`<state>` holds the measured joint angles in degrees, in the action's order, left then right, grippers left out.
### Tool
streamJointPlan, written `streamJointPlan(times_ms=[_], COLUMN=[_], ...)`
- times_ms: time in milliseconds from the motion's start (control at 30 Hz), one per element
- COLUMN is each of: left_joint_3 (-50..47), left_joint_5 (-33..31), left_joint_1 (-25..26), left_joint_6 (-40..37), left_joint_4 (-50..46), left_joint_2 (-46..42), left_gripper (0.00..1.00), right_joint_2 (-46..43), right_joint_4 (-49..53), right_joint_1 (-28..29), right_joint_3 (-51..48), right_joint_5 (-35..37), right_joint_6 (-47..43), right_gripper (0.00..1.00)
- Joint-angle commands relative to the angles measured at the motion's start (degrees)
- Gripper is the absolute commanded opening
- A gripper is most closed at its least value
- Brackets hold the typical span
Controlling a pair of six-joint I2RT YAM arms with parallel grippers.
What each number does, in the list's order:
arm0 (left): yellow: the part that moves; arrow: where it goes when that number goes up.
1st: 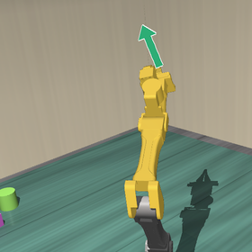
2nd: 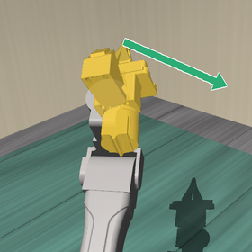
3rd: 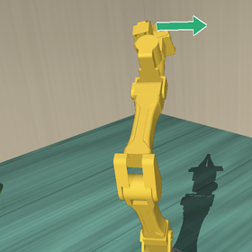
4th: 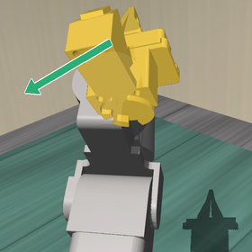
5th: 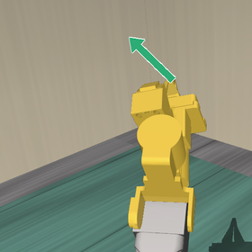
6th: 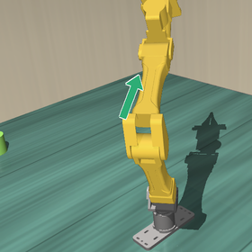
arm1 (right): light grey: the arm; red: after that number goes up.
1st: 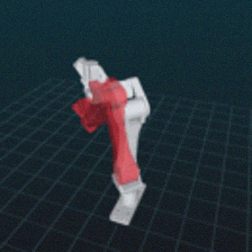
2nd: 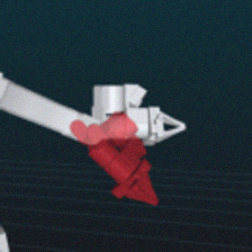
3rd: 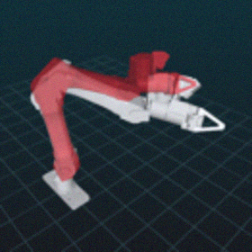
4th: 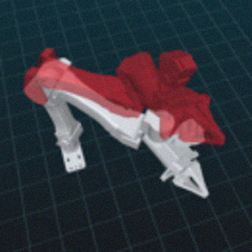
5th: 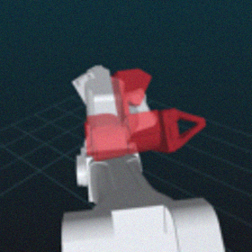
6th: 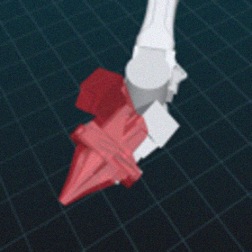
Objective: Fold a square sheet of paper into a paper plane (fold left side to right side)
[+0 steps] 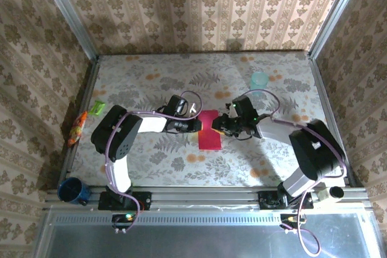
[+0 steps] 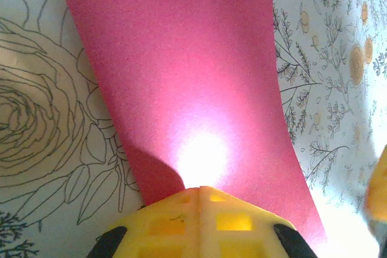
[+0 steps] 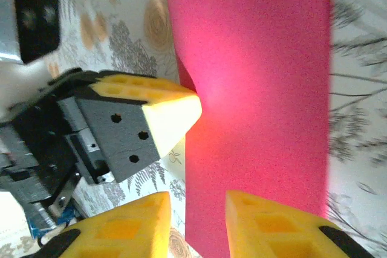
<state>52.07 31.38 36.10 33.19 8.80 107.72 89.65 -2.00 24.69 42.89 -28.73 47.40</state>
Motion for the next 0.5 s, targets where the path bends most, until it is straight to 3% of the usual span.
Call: streamJointPlan(times_ms=[0, 467], left_joint_3=[-1.63, -1.41], left_joint_5=[-0.92, -1.05], left_joint_1=[1.20, 1.30], left_joint_6=[0.54, 0.43], left_joint_4=[-2.04, -2.54], left_joint_2=[0.93, 0.65], left_gripper=[0.00, 0.00], right_joint_2=[-2.67, 2.92], right_joint_4=[10.18, 3.46], right_joint_1=[-1.99, -0.27], right_joint_3=[-1.71, -4.50], right_joint_5=[1.44, -4.48], right_joint_6=[-5.25, -2.61], right_gripper=[0.36, 0.38])
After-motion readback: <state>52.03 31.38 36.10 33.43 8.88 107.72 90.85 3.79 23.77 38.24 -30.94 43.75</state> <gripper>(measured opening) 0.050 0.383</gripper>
